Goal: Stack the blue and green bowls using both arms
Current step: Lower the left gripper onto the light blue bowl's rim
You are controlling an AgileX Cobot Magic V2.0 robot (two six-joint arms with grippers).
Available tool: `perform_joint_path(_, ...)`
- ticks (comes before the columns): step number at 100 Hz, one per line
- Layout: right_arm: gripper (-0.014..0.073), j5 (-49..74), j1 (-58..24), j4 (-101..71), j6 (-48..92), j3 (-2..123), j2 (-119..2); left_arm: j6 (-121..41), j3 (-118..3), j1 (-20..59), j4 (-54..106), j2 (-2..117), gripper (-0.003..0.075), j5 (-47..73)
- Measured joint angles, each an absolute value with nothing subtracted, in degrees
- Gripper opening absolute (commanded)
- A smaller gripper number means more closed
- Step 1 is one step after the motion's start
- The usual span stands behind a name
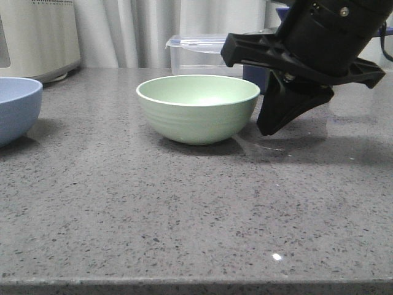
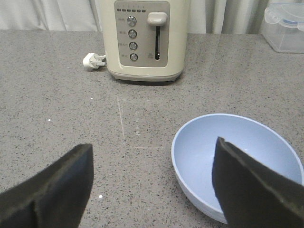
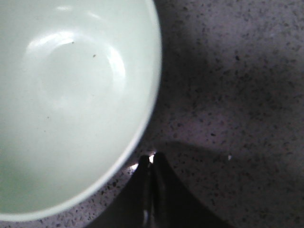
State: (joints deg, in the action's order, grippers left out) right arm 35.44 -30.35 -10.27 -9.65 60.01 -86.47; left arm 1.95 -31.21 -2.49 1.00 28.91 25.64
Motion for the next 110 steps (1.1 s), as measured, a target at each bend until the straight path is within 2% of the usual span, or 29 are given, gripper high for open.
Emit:
perform_joint_path(52,-0.0082,33.8,-30.3,-11.5,-9.7,60.0,-86.6,2.0,-33.1,-2.5,3.6,35.8,0.0512,29.0)
perform_joint_path(74,-0.0082,33.8,-30.3,-11.6,-9.7,60.0,-86.6,2.0,-41.4,-2.5,4.5,43.6,0.0512,35.9)
perform_joint_path(110,-0.0082,33.5,-30.3,-11.6,-9.7,60.0,-86.6,2.0,-56.5,-2.5,5.7,63.5,0.0512,48.8)
